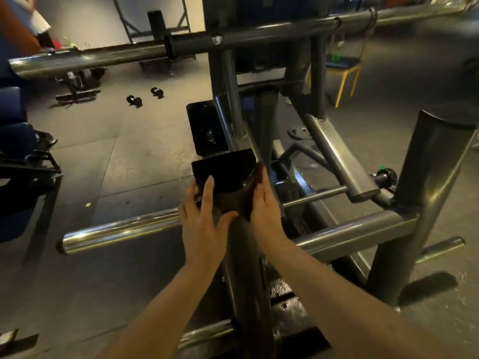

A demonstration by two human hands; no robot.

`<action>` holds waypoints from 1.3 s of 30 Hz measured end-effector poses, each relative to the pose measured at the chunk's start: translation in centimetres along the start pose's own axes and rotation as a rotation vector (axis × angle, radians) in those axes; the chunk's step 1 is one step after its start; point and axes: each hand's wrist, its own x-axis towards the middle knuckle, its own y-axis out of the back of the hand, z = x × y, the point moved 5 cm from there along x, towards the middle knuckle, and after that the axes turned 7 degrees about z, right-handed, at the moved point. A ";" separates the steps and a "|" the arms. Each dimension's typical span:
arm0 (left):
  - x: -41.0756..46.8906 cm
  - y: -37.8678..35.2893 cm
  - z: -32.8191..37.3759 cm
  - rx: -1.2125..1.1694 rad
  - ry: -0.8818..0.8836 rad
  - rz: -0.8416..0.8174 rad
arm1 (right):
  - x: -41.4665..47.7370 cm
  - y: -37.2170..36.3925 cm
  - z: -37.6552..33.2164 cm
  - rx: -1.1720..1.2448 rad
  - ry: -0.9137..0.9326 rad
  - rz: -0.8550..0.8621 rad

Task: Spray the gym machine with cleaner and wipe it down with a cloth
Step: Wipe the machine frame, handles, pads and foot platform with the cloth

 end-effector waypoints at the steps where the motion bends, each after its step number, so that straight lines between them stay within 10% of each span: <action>1: -0.2 -0.2 -0.2 -0.016 -0.004 0.007 | 0.7 -0.5 -1.6 -0.015 0.081 -0.014; 16: -1.6 -3.0 -2.0 -0.068 -0.127 0.218 | -4.0 1.6 12.5 -0.497 0.897 -0.007; 29: -4.0 -2.3 -6.9 0.121 -0.351 0.355 | -0.3 -2.2 0.3 -0.836 1.059 0.073; 39: -10.9 -7.5 -12.9 0.016 -0.394 0.357 | -7.0 2.7 17.6 -0.999 1.106 -0.020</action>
